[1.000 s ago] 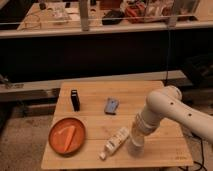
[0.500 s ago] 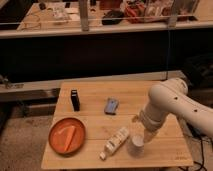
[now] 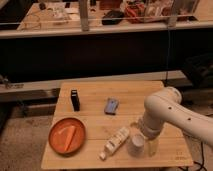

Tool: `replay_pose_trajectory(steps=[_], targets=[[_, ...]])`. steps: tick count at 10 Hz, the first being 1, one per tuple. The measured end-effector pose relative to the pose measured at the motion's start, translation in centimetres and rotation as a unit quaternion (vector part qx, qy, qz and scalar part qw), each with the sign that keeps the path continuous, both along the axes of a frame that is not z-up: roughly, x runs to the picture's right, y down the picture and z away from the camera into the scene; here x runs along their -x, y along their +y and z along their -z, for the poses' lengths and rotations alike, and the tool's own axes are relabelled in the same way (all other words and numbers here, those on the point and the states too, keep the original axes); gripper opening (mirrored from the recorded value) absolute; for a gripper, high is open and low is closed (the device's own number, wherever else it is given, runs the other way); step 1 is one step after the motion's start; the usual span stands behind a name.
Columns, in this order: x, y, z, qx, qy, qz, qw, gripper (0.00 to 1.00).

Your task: Place the ceramic cup over the eraser

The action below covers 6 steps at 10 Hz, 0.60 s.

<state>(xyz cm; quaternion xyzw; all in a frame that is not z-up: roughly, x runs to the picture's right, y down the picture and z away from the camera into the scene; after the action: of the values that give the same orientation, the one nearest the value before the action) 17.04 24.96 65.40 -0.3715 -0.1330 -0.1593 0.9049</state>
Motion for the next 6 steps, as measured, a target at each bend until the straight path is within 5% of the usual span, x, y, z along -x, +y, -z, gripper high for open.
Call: replay_pose_trajectory(steps=[6], targets=[[0.6, 2.1, -2.8, 0.000, -0.017, -0.035, 0.9992, 0.80]])
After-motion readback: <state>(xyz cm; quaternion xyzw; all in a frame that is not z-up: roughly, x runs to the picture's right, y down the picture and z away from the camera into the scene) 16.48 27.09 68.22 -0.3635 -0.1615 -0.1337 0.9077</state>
